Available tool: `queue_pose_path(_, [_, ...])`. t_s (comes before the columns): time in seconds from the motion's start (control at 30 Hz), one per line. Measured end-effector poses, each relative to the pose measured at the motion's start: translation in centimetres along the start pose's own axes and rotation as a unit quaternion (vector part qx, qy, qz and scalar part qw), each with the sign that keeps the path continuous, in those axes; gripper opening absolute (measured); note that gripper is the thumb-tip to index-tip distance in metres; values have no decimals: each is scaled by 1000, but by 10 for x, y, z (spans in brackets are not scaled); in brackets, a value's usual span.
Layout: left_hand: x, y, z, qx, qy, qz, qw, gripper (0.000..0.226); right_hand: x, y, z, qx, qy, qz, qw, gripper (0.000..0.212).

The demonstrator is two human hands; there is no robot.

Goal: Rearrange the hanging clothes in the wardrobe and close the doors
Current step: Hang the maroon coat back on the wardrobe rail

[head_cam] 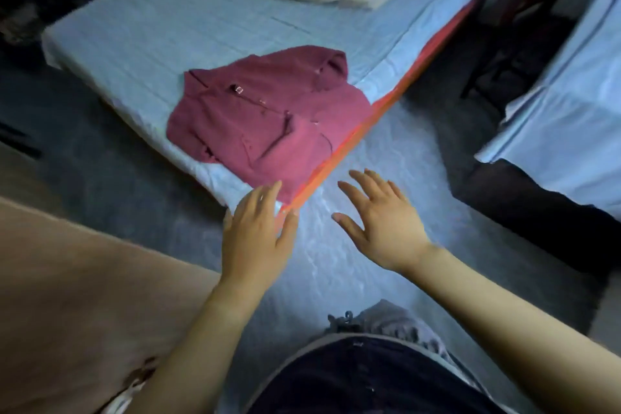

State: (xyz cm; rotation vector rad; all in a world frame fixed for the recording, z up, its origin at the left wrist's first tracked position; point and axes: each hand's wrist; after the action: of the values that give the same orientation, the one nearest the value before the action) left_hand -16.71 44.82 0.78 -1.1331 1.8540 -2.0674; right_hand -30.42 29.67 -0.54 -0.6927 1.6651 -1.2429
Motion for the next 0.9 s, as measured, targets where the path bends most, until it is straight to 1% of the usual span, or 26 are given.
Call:
queue_pose_path(0.07, [31, 14, 30, -22, 21, -2, 1000, 59, 34, -7, -4, -12, 31, 5, 999, 61])
queue_pose_path(0.17, [60, 26, 73, -36, 55, 3, 998, 56, 76, -17, 3, -21, 51, -2, 998, 60])
queue_pose_path(0.23, [70, 34, 102, -48, 75, 4, 996, 51, 99, -25, 18, -24, 64, 3, 998, 60])
queue_pose_path(0.3, [76, 40, 131, -69, 75, -2, 995, 46, 119, -32, 40, -21, 77, 17, 997, 60])
queue_pose_path(0.37, [77, 45, 159, -69, 74, 1, 995, 43, 136, -37, 67, -18, 86, 30, 996, 60])
queue_pose_path(0.53, [64, 56, 255, -66, 69, 29, 995, 51, 179, -53, 160, -21, 84, 35, 996, 60])
queue_pose_path(0.67, [56, 50, 358, -68, 67, 30, 995, 56, 207, -77, 247, -27, 79, 16, 996, 61])
queue_pose_path(0.8, [42, 24, 445, -45, 40, 52, 997, 59, 224, -102, 338, -29, 37, 16, 999, 61])
queue_pose_path(0.9, [21, 8, 485, -49, -7, 69, 996, 65, 230, -112, 410, -45, 2, 37, 998, 66])
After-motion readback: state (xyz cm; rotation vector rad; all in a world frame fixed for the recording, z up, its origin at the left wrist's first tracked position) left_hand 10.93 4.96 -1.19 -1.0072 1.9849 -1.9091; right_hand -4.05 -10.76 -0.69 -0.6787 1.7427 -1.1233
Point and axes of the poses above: each hand's wrist, its own z-axis towards the middle knuckle, its own y-axis out of the palm, x = y × z, and after that the axes turned 9 degrees about -x, right-handed
